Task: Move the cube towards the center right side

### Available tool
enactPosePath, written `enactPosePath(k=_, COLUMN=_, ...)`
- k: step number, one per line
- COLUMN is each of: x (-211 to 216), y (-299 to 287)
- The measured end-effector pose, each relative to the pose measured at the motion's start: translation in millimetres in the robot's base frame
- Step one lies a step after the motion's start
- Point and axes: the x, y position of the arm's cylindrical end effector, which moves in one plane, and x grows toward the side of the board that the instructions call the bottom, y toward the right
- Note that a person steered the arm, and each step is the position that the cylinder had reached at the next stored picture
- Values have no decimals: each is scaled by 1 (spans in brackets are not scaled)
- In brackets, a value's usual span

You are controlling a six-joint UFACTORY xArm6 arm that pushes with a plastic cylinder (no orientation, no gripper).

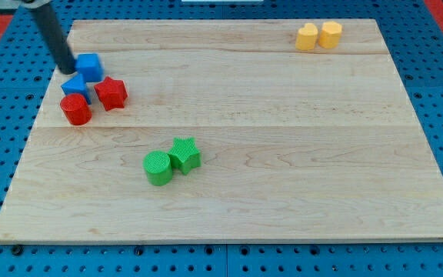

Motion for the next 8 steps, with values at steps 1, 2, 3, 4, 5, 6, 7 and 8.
enactPosePath(k=1, x=-12, y=60)
enactPosePath(k=2, x=24, y=144)
enactPosePath(k=3, x=61, y=217)
enactPosePath(k=4, x=64, y=206)
enactPosePath(k=5, x=53, y=183)
enactPosePath(k=6, x=46, y=261)
enactPosePath(k=7, x=44, y=290)
enactPosePath(k=8, x=28, y=306)
